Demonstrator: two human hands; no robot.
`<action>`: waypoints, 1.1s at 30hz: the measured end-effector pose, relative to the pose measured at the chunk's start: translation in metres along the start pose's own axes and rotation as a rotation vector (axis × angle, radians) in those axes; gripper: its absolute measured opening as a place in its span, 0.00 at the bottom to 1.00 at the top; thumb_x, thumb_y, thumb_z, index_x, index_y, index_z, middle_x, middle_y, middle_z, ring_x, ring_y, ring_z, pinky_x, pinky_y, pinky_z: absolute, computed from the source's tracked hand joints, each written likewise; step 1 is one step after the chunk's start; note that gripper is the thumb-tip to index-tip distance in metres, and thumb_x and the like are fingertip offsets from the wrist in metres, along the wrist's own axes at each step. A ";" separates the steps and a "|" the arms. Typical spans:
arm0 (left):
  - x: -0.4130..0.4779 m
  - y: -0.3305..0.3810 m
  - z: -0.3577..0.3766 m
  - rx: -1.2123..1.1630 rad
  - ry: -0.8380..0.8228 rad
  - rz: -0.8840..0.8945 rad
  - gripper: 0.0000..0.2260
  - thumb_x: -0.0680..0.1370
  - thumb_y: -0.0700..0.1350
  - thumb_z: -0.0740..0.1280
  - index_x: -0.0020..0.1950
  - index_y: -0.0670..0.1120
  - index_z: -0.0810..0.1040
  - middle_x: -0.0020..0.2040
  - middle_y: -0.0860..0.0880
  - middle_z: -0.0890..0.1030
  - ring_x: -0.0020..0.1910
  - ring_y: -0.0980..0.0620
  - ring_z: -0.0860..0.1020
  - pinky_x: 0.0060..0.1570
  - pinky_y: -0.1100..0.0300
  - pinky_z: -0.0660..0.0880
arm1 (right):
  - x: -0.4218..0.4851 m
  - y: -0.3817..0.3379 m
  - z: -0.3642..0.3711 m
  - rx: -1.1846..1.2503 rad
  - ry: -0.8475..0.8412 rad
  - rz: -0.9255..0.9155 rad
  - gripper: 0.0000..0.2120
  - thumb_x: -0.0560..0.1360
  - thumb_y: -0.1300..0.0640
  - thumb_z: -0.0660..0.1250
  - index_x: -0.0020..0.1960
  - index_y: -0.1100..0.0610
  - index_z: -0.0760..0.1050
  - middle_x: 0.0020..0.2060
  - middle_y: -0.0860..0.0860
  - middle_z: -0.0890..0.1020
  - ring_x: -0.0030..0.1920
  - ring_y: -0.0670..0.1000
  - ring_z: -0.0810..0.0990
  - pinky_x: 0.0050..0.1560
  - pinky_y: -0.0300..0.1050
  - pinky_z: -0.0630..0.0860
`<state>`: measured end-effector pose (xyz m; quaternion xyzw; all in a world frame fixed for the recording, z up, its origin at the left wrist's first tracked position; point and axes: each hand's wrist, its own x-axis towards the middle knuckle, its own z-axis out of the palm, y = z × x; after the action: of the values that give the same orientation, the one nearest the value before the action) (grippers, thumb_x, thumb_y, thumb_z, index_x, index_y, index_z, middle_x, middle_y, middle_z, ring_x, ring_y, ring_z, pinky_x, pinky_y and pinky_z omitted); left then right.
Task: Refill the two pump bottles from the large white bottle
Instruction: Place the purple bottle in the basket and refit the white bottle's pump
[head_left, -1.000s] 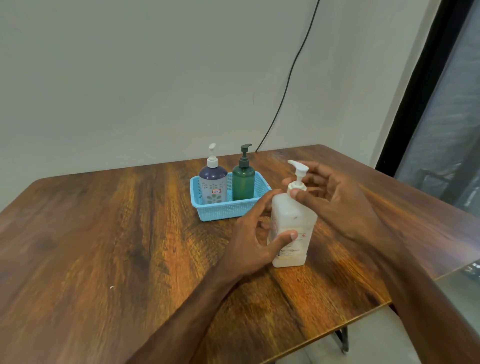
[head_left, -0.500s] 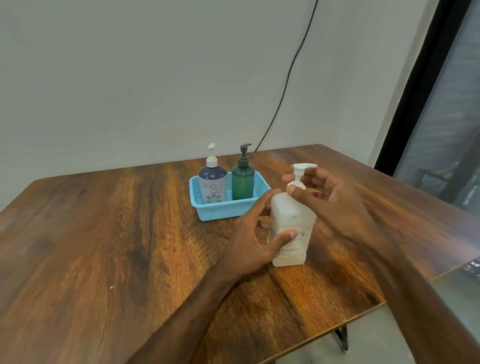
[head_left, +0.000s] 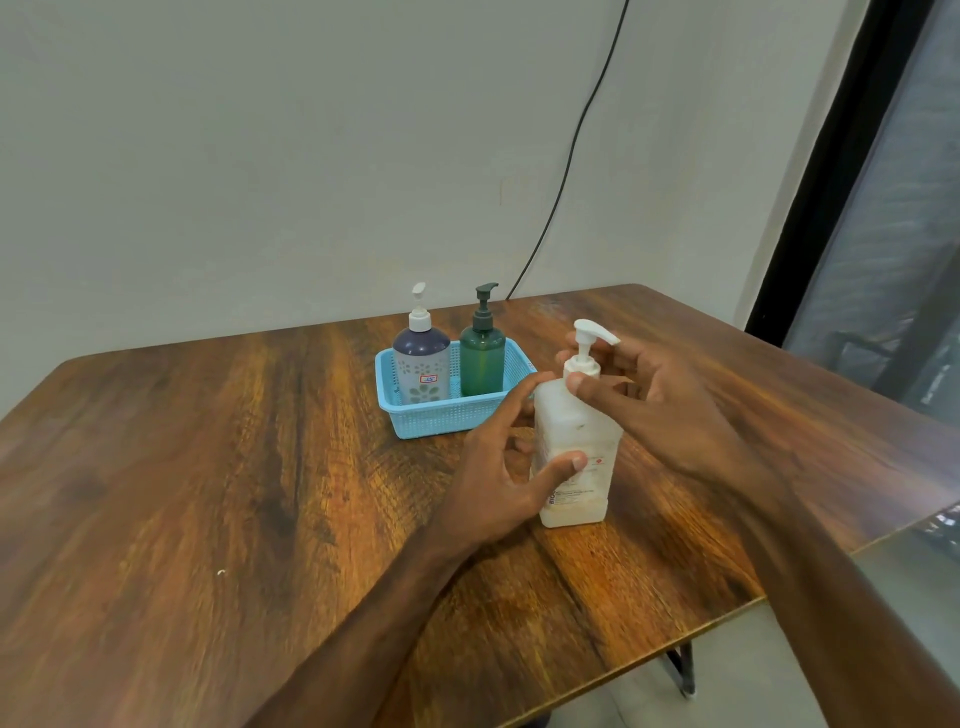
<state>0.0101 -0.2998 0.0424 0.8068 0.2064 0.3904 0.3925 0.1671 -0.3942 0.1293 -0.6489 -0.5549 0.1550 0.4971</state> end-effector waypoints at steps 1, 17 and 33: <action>0.000 0.000 0.000 -0.007 -0.003 -0.004 0.35 0.78 0.53 0.77 0.78 0.67 0.61 0.70 0.62 0.76 0.67 0.70 0.75 0.56 0.75 0.75 | 0.000 0.000 -0.005 0.018 -0.048 -0.011 0.20 0.78 0.51 0.69 0.69 0.50 0.75 0.60 0.42 0.83 0.60 0.43 0.81 0.54 0.38 0.81; -0.003 0.014 -0.006 0.012 -0.024 0.000 0.35 0.79 0.51 0.77 0.67 0.83 0.60 0.59 0.85 0.72 0.63 0.77 0.74 0.55 0.75 0.74 | -0.005 0.012 -0.004 0.152 0.039 -0.037 0.20 0.75 0.58 0.74 0.67 0.56 0.79 0.60 0.46 0.85 0.55 0.44 0.85 0.51 0.42 0.83; 0.007 0.009 -0.018 -0.151 -0.187 -0.153 0.34 0.79 0.47 0.76 0.74 0.74 0.63 0.68 0.65 0.80 0.67 0.62 0.80 0.58 0.63 0.78 | 0.012 0.004 -0.028 0.251 -0.360 0.035 0.16 0.79 0.63 0.67 0.66 0.58 0.78 0.59 0.50 0.85 0.61 0.47 0.82 0.58 0.36 0.79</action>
<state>0.0006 -0.2929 0.0600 0.7897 0.2000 0.2969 0.4982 0.1947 -0.3968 0.1433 -0.5532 -0.5997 0.3446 0.4643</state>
